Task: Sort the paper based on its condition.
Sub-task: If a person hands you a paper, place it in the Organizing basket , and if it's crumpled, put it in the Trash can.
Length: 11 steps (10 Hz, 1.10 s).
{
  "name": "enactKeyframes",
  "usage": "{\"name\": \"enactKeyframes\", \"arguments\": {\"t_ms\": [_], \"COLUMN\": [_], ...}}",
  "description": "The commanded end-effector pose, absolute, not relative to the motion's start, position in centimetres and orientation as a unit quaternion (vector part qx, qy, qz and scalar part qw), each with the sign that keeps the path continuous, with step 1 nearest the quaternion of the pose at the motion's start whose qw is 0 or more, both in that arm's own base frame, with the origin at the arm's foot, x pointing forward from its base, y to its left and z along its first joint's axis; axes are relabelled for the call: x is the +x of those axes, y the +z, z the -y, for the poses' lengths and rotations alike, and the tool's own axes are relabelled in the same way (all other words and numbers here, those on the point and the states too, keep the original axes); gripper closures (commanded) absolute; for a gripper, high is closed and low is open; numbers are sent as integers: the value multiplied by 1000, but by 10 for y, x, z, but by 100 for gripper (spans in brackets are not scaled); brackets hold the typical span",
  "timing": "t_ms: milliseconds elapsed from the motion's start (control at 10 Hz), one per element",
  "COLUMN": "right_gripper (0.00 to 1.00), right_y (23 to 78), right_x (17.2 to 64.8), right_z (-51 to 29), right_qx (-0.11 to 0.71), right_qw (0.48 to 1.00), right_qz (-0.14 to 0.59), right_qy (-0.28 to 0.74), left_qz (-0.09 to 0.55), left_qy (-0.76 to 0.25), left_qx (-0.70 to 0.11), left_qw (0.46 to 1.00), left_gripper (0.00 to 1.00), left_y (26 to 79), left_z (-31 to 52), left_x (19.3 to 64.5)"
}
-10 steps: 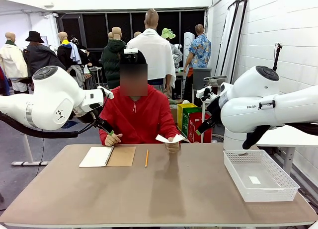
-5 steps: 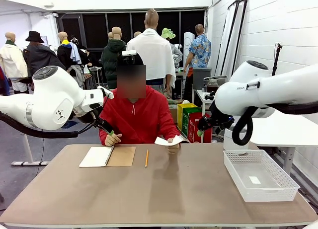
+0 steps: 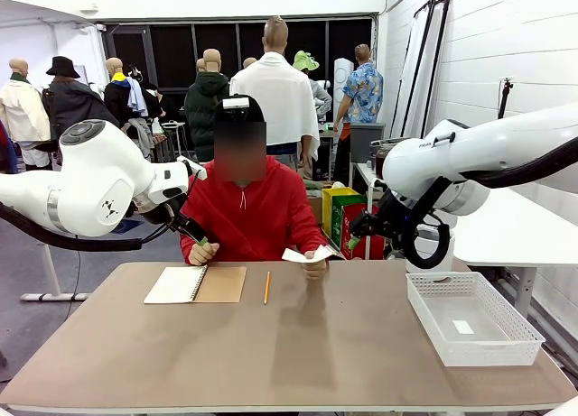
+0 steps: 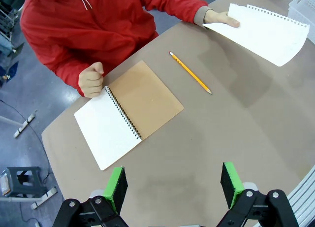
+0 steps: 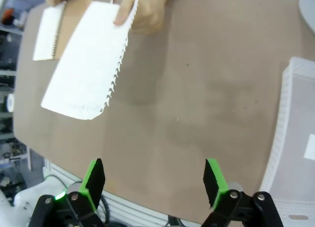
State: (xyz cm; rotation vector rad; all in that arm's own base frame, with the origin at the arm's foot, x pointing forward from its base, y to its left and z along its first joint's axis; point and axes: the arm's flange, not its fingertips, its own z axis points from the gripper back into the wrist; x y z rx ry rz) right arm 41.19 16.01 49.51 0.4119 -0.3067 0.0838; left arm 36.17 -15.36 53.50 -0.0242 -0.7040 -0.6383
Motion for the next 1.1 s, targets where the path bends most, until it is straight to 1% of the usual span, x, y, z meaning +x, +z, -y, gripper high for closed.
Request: {"name": "enactKeyframes", "arguments": {"t_ms": [0, 300, 400, 600, 800, 1000], "right_gripper": [0, 0, 0, 0, 0, 0], "right_y": [501, 500, 497, 482, 464, 442], "right_x": [409, 410, 430, 453, 474, 491], "right_z": [-159, -161, -157, -155, -156, -156], "right_qx": [200, 200, 252, 305, 325, 379], "right_qw": [964, 966, 962, 950, 941, 916], "right_qz": [167, 160, 106, 42, 12, -43], "right_qy": [56, 47, -10, -53, -88, -123], "left_qz": [337, 337, 337, 337, 337, 337], "left_qy": [-307, -307, -307, -307, -307, -307], "left_qx": [-12, -12, -12, -12, -12, -12], "left_qw": [890, 890, 890, 890, 890, 890], "left_gripper": [0, 0, 0, 0, 0, 0], "left_y": [535, 535, 535, 535, 535, 535], "left_z": [153, 153, 153, 153, 153, 153], "left_x": [362, 362, 362, 362, 362, 362]}}
